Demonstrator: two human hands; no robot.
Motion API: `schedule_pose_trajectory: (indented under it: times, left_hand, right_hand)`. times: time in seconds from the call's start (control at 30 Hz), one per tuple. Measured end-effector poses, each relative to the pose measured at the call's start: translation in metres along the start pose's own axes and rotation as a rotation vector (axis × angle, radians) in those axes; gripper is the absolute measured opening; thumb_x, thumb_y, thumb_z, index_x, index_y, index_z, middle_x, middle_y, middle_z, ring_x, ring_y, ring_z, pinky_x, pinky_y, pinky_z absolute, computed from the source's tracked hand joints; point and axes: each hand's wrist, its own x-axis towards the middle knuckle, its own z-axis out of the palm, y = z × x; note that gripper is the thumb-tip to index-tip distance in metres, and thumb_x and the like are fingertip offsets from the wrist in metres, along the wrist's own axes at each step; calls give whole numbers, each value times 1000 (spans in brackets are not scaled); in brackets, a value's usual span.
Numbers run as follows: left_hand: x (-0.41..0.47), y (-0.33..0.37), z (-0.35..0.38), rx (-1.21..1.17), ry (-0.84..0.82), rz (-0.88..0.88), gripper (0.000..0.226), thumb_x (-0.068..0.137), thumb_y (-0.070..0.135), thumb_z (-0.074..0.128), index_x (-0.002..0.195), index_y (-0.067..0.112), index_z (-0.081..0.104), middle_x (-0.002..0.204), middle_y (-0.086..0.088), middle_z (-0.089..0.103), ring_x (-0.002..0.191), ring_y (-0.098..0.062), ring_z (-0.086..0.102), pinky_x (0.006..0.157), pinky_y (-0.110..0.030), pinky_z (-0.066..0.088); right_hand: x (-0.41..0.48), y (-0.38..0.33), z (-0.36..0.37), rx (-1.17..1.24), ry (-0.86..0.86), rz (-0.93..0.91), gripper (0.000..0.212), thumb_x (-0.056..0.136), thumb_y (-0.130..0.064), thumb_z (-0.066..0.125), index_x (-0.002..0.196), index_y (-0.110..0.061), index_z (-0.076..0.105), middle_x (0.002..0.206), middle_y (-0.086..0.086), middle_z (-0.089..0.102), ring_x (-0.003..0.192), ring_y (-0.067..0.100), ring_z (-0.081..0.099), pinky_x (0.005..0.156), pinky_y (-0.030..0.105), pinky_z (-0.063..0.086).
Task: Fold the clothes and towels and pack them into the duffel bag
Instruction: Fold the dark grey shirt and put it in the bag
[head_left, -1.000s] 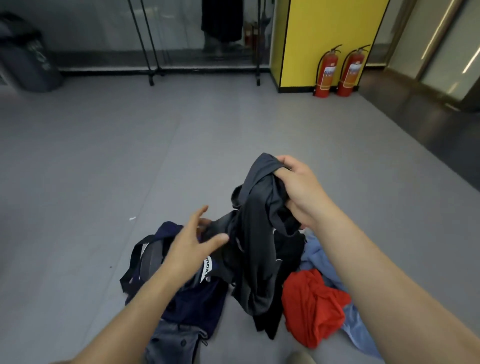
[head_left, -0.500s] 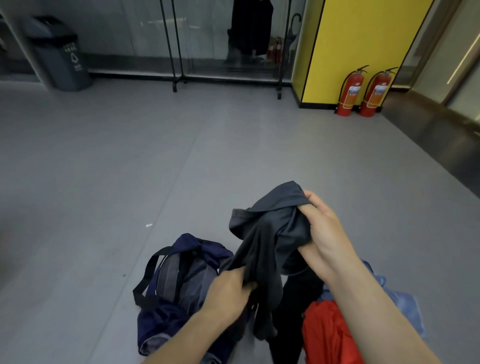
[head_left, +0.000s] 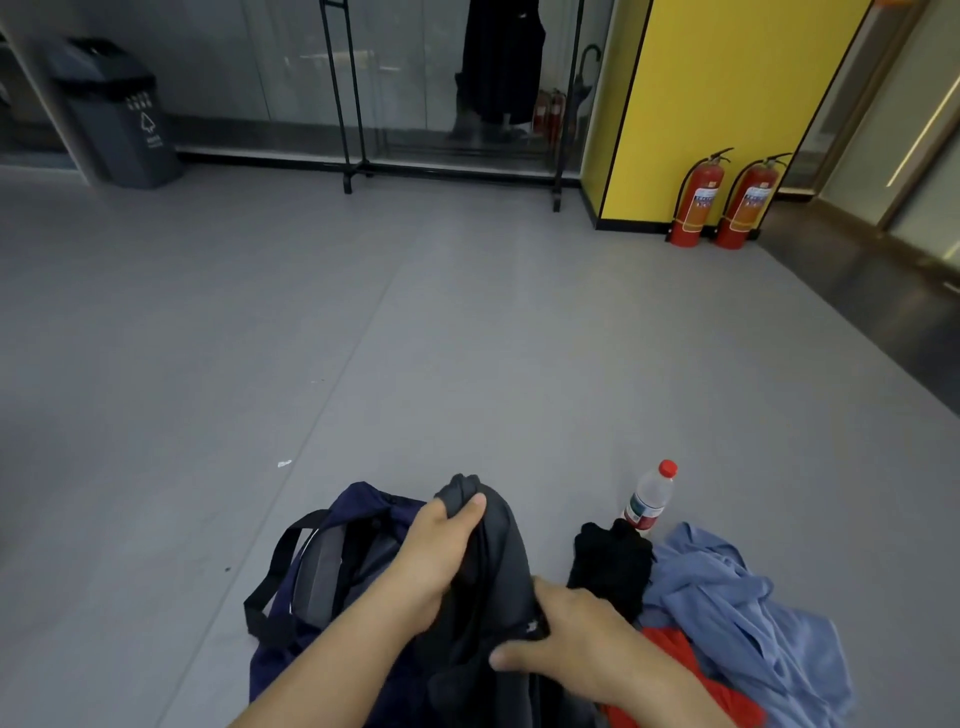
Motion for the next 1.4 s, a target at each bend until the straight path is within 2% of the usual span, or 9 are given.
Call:
schedule_pose_trajectory:
  times: [0.13,0.37,0.47,0.63,0.77,0.93,1.2,1.3,1.4]
  left_hand:
    - [-3,8,-2,-46,23,39,24,98,31,63,116,16,66,111,-5,73,105,-22,69,97,-45,55]
    - [-28,13,-8,721,82,364,53,85,66,60,78,17,43,69,8,50,62,-9,47,62,-30,43]
    - [-43,15,-8,731,26,434,41,79,68,66,96,33,51,85,18,67,80,1,62,74,-29,54]
    - [-45,9,-4,771,28,500,71,84,42,77,136,52,28,103,27,58,93,4,61,82,-21,52]
    - [-38,16,-5,628,135,559,58,90,29,72,133,46,38,87,18,67,81,0,64,76,-27,53]
    - [-41,29,-6,545,188,594,41,92,31,68,118,52,43,77,6,70,74,-12,67,71,-41,56]
    - [-36,36,-23,595,105,607,32,90,43,68,119,48,58,107,23,68,99,1,64,89,-35,55]
    - [-35,41,-32,583,-33,490,61,82,42,78,133,54,47,113,20,64,103,2,63,90,-27,53]
    - [-31,43,-39,584,-27,514,41,81,32,78,116,46,62,100,12,71,97,-8,68,92,-44,54]
  right_hand:
    - [14,-2,4,-84,336,22,4,91,-32,51,88,-29,50,94,-3,66,92,28,64,74,35,49]
    - [29,-10,-24,553,513,-125,8,92,-23,61,93,-28,68,80,-3,72,71,14,65,66,34,53]
    - [29,-19,-41,897,549,-145,11,96,-15,61,95,-18,71,80,2,74,69,14,67,58,28,51]
    - [27,-30,-50,1279,493,-87,17,97,-18,63,112,-9,67,107,21,72,100,39,70,89,54,55]
    - [25,-36,-50,1168,455,-257,37,95,-14,67,130,-18,57,108,5,75,100,22,73,82,37,60]
    - [22,-30,-37,392,286,-362,99,78,-37,82,147,-63,16,142,-28,46,125,-2,51,101,25,46]
    - [30,-31,-34,280,624,-379,23,95,-26,63,117,-35,66,107,-20,70,101,0,63,89,28,51]
    - [31,-32,-38,456,646,-417,20,99,-19,57,107,-32,71,99,-19,72,96,1,66,83,21,50]
    - [33,-32,-39,537,640,-428,20,101,-19,55,107,-29,71,97,-18,73,95,0,66,80,14,48]
